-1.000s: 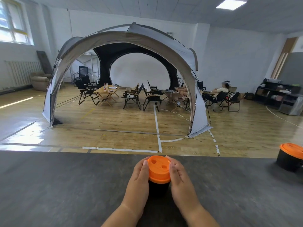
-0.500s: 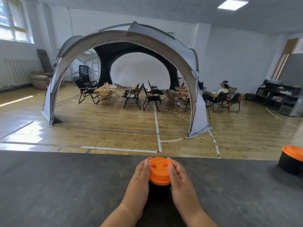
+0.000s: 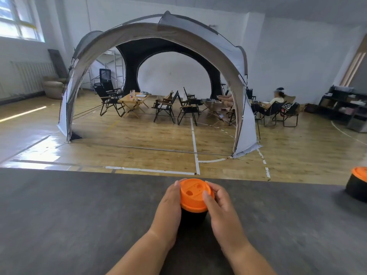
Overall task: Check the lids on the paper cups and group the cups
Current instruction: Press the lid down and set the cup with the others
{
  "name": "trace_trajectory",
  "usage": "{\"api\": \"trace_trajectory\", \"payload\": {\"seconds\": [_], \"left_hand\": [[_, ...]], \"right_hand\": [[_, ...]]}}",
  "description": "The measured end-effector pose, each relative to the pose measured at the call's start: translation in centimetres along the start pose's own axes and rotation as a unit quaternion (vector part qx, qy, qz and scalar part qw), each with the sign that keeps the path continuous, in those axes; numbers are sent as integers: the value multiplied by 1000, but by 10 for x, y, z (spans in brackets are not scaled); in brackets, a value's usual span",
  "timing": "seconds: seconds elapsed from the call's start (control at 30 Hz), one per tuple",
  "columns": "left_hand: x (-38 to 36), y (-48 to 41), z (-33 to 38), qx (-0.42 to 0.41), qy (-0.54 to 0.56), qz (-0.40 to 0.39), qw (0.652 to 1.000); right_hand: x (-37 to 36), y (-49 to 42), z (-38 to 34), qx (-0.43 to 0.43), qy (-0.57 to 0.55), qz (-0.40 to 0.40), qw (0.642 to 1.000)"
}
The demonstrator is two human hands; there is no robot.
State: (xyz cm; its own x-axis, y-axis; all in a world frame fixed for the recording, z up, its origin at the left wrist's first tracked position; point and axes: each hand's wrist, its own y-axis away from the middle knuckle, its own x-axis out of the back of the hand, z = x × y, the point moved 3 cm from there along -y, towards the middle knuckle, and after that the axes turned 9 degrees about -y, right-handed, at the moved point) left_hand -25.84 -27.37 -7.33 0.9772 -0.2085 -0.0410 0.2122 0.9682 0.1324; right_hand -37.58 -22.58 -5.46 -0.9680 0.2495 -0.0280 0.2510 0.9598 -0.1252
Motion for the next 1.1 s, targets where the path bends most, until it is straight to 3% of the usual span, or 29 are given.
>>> {"api": "trace_trajectory", "payload": {"seconds": [0.3, 0.4, 0.77, 0.83, 1.0, 1.1], "left_hand": [[0, 5, 6, -32, -15, 12, 999], [-1, 7, 6, -9, 28, -5, 1000], [3, 8, 3, -17, -38, 14, 999], [3, 12, 5, 4, -26, 34, 999], [4, 11, 14, -2, 61, -1, 998], [5, 9, 13, 6, 25, 11, 1000]], "right_hand": [[-1, 4, 2, -2, 37, 23, 999], [3, 1, 0, -4, 14, 41, 999], [0, 4, 7, 12, 38, -1, 999], [-1, 7, 6, 4, 56, 11, 998], [4, -2, 4, 11, 18, 24, 999], [5, -6, 6, 13, 34, -4, 999]]}}
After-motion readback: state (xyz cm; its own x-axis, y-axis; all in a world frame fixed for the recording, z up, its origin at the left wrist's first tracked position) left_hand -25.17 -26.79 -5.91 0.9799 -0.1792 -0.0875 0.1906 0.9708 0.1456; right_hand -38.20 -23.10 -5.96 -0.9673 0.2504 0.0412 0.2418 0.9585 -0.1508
